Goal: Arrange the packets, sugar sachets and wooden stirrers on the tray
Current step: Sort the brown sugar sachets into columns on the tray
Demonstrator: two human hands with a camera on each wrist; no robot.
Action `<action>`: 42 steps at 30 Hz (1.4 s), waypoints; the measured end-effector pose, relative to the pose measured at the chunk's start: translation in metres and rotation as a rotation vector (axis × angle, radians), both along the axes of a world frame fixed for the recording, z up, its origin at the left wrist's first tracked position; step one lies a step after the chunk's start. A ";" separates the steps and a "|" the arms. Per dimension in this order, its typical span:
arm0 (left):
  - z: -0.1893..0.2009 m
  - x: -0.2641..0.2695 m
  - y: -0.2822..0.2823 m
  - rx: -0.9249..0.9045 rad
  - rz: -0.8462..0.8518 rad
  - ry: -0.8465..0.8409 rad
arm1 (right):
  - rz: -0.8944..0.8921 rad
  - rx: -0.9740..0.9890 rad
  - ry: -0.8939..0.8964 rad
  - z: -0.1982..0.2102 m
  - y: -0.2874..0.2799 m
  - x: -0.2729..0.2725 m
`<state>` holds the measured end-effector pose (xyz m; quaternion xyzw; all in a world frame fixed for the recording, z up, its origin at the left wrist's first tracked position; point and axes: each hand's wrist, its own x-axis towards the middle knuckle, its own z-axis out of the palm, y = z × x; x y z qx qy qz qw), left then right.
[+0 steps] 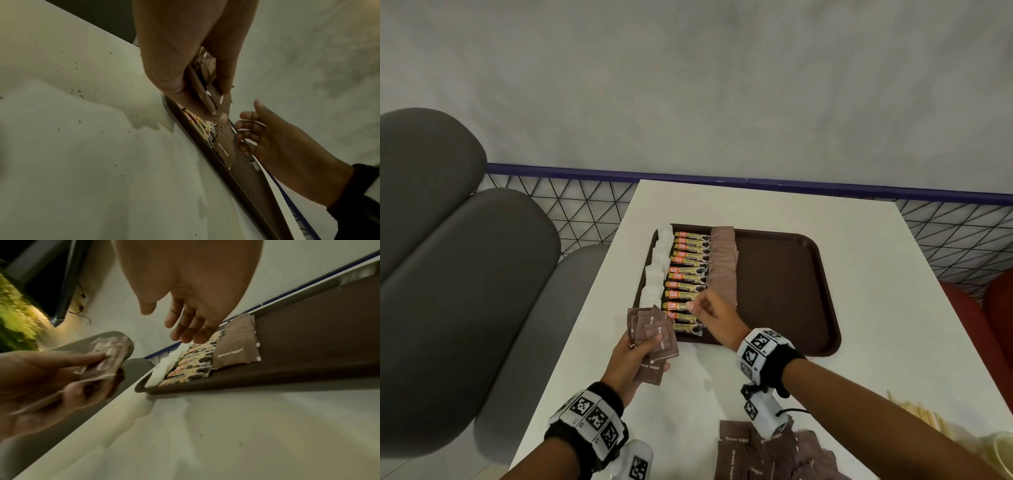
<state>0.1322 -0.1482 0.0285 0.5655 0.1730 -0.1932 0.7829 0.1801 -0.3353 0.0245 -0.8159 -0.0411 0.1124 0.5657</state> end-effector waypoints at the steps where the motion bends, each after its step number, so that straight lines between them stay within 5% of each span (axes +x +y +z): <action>1: 0.000 -0.001 -0.001 0.004 0.007 -0.005 | 0.041 0.023 0.021 0.002 0.005 -0.005; 8: 0.004 -0.004 -0.005 0.002 -0.008 -0.031 | 0.179 0.080 0.150 -0.008 0.023 -0.024; 20: 0.007 -0.004 -0.012 -0.087 -0.020 0.003 | 0.122 0.088 0.177 -0.015 0.011 -0.023; 27: 0.001 -0.005 -0.007 -0.136 -0.008 0.059 | -0.239 0.256 0.241 -0.005 -0.022 -0.012; 34: -0.005 -0.008 0.002 -0.111 -0.021 0.075 | -0.373 -0.228 0.038 -0.003 -0.068 0.009; 42: -0.008 -0.003 0.002 -0.121 -0.023 0.138 | -0.247 -0.408 0.139 -0.013 -0.063 0.021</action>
